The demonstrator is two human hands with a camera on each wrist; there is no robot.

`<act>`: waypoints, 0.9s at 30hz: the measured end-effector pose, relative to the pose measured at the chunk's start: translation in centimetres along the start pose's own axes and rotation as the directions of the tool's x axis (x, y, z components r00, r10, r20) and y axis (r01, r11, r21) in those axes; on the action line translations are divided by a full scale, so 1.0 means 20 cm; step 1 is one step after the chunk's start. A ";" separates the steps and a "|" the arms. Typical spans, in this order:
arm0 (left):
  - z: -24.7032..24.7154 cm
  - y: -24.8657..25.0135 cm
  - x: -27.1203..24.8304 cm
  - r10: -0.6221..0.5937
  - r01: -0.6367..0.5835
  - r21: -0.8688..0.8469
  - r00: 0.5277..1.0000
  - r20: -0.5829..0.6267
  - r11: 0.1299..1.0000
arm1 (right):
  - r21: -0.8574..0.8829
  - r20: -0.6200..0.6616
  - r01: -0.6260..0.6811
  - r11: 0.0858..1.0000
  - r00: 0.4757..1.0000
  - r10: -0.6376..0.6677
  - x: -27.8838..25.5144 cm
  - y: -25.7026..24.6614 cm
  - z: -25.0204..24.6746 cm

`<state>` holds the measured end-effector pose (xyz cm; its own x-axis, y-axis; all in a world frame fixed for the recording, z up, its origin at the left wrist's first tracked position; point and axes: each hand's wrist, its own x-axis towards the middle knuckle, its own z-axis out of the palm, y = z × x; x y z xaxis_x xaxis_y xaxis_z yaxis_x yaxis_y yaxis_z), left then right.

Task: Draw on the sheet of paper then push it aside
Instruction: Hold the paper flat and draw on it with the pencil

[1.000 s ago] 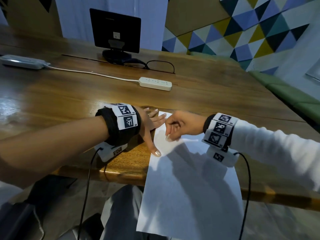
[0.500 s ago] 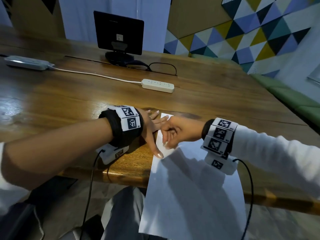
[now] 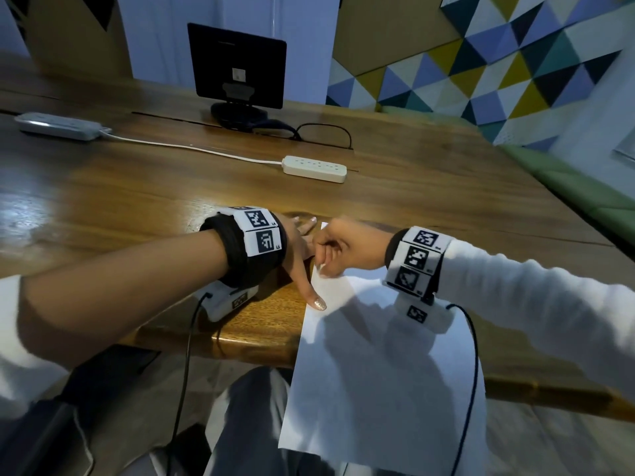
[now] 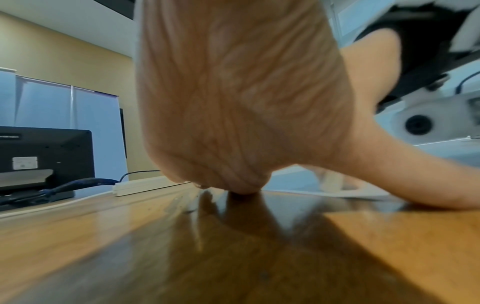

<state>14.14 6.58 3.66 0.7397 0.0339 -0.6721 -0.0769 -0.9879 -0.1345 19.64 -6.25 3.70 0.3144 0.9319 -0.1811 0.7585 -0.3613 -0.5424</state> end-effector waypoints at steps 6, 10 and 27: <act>0.00 0.01 -0.03 -0.025 0.024 -0.015 1.000 -0.015 1.000 | 0.002 -0.022 -0.028 1.000 0.999 0.029 0.01 0.01 -0.03; 0.00 0.01 -0.02 -0.013 0.013 -0.010 1.000 -0.011 1.000 | 0.035 0.049 -0.011 0.999 0.999 0.010 -0.02 0.00 0.01; 0.01 -0.01 0.03 0.028 -0.024 0.052 0.998 -0.063 0.998 | -0.006 0.071 -0.039 0.999 0.997 0.040 -0.06 0.01 0.01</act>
<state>14.46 6.74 3.14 0.7779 -0.0030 -0.6284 -0.1296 -0.9793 -0.1557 19.21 -7.46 3.70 0.3033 0.9168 -0.2599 0.7488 -0.3980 -0.5300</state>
